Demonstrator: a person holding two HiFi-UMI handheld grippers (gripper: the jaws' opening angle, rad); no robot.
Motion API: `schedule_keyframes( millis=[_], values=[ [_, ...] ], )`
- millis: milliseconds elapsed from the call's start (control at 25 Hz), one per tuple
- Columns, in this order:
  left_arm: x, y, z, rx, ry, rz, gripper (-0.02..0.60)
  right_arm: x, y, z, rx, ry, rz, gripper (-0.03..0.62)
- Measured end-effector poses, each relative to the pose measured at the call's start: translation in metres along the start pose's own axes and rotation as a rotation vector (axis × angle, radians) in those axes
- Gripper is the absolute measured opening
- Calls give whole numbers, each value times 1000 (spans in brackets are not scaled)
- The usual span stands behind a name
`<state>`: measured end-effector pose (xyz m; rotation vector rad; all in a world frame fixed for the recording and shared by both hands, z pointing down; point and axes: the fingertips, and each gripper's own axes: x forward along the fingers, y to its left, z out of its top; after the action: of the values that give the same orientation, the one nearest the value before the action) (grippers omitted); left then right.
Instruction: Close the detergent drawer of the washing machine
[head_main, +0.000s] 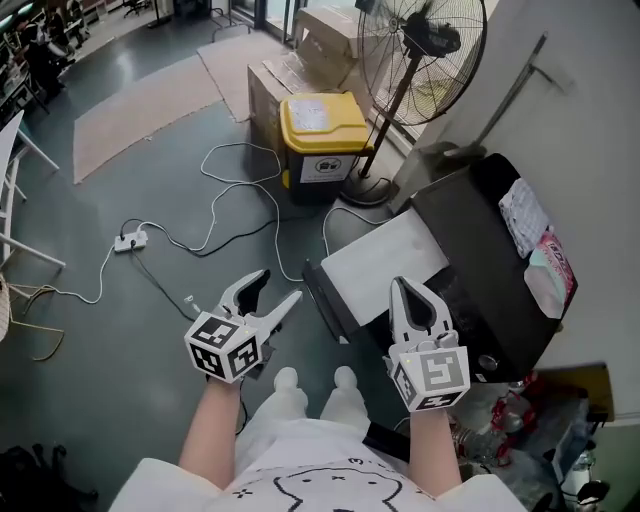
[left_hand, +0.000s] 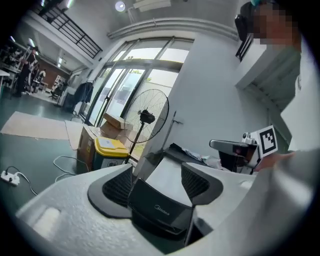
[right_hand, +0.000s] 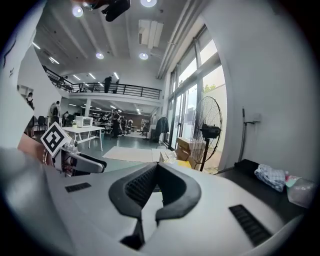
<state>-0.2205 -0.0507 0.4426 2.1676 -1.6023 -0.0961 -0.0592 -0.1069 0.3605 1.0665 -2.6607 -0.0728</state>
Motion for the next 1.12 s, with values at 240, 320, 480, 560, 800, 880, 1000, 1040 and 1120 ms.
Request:
schedule_keyframes(
  millis=[240,320,480,560,800,880,1000,1040,1120],
  values=[
    [22,-3,-41,-112,77,-105,313,-14,-8,-25,32,57,-71,0],
    [28,-2,-58,-160,103,-134,313,-17,-9,-33,38,71,-84,0],
    [40,-4,-92,-279,148,-182,313,-24,-9,-50,45,108,-105,0],
    [46,-4,-105,-339,164,-205,313,-27,-9,-54,47,120,-112,0],
    [66,-12,-132,-446,212,-315,313,-29,-10,-64,45,147,-111,0],
    [69,-16,-138,-486,224,-370,313,-29,-10,-67,44,157,-112,0],
    [74,-20,-146,-563,228,-448,313,-29,-11,-69,36,162,-112,0],
    [75,-21,-148,-594,224,-470,313,-30,-13,-70,34,165,-116,0],
    [78,-21,-151,-654,210,-502,313,-32,-16,-69,30,171,-125,0]
  ],
)
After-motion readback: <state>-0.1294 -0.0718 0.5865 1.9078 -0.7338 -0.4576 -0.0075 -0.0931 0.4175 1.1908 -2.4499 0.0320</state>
